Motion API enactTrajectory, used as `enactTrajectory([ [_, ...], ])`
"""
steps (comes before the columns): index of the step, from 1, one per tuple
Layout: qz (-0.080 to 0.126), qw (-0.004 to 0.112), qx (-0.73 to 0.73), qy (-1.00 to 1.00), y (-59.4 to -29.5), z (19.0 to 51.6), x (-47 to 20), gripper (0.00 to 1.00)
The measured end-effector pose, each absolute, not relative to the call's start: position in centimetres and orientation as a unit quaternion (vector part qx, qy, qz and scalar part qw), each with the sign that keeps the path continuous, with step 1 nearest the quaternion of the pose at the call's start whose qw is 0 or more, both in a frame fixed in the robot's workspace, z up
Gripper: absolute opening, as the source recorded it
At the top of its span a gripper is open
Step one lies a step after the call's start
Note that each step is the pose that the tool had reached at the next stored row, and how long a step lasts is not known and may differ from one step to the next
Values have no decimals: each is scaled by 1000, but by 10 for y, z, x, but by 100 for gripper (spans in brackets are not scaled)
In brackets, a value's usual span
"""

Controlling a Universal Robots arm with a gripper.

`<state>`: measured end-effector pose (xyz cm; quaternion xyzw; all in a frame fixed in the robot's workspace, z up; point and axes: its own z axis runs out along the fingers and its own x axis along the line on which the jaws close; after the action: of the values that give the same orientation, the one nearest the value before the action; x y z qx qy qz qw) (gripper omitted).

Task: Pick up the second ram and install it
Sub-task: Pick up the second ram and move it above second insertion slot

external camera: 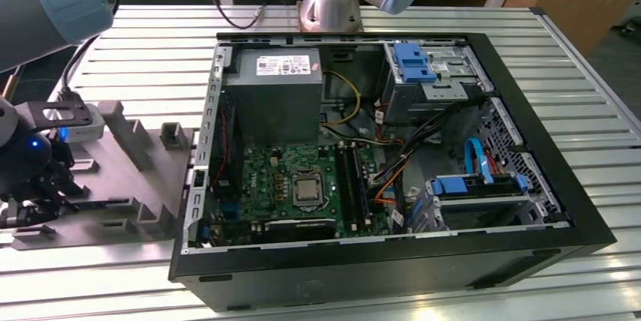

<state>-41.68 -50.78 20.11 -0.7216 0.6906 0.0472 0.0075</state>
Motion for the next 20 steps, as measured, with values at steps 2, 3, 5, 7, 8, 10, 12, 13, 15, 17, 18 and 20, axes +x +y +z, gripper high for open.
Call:
enactTrajectory([
  [2,47,7,-722,690,-508,199,-417,36],
  [3,47,7,-722,690,-508,198,-417,36],
  [5,47,7,-722,690,-508,197,-417,36],
  [7,47,7,-722,690,-508,196,-417,36],
  [8,47,7,-722,690,-508,196,-417,36],
  [10,47,7,-722,690,-508,196,-417,36],
  [12,47,7,-722,690,-508,196,-417,34],
  [13,47,7,-722,690,-508,196,-417,28],
  [15,47,7,-722,690,-508,196,-417,15],
  [17,47,7,-722,690,-508,196,-417,15],
  [18,47,7,-722,690,-508,196,-417,15],
  [20,47,7,-722,690,-508,196,-417,15],
])
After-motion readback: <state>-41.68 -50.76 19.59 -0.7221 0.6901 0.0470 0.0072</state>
